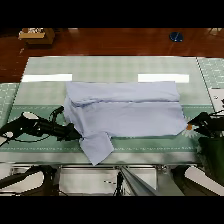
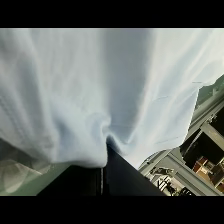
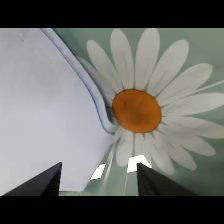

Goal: Fold the shirts.

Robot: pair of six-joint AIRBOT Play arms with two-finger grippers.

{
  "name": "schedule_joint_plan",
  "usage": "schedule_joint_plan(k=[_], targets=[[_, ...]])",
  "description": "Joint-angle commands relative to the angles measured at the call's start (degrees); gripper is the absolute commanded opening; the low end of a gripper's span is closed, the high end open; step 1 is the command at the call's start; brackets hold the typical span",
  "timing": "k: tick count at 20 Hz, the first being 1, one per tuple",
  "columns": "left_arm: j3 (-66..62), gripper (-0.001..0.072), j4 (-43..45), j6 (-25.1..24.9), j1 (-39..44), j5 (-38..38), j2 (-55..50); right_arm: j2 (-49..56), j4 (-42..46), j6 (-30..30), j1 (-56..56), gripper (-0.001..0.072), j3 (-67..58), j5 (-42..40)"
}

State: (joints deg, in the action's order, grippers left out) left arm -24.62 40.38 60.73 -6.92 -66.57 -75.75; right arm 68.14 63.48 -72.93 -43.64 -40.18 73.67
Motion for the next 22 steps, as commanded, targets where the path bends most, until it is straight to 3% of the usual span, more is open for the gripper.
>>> schedule_joint_plan(k=[1,3,6,8,10,14,16,19,22], targets=[[0.0,0.0021,0.1,-0.7,0.0,0.1,0.0,0.0,-3.0,0.6,-0.1,0.0531,4.5,-2.4],[0.0,0.0021,0.1,-0.7,0.0,0.1,0.0,0.0,-3.9,0.7,0.3,0.0519,6.9,-5.9],[0.0,0.0021,-0.2,-0.7,0.0,0.1,0.0,0.0,-5.2,0.3,6.8,0.0425,9.0,-11.8],[-0.2,0.0021,-0.4,-0.7,0.0,0.1,0.0,0.0,-5.5,-0.9,12.2,0.0298,8.9,-16.2],[-1.3,0.0021,-0.3,-0.7,0.0,-0.1,0.0,0.0,-7.5,-0.6,14.7,0.0047,7.2,-16.9],[-8.0,0.0020,-0.4,-0.7,0.0,-4.1,2.8,-2.8,-6.7,2.6,14.8,0.0031,-3.6,-6.6],[-13.9,0.0019,-0.4,-0.4,0.0,-5.5,6.1,-5.7,-8.5,2.6,14.9,0.0031,-9.5,-5.5],[-22.8,0.0019,-0.4,1.7,0.0,-0.7,7.8,-6.7,-16.7,2.3,16.5,0.0030,-13.7,-13.0],[-29.6,0.0019,-1.5,2.6,0.2,2.5,5.1,-3.3,-17.0,1.8,23.1,0.0030,-14.1,-23.0]])
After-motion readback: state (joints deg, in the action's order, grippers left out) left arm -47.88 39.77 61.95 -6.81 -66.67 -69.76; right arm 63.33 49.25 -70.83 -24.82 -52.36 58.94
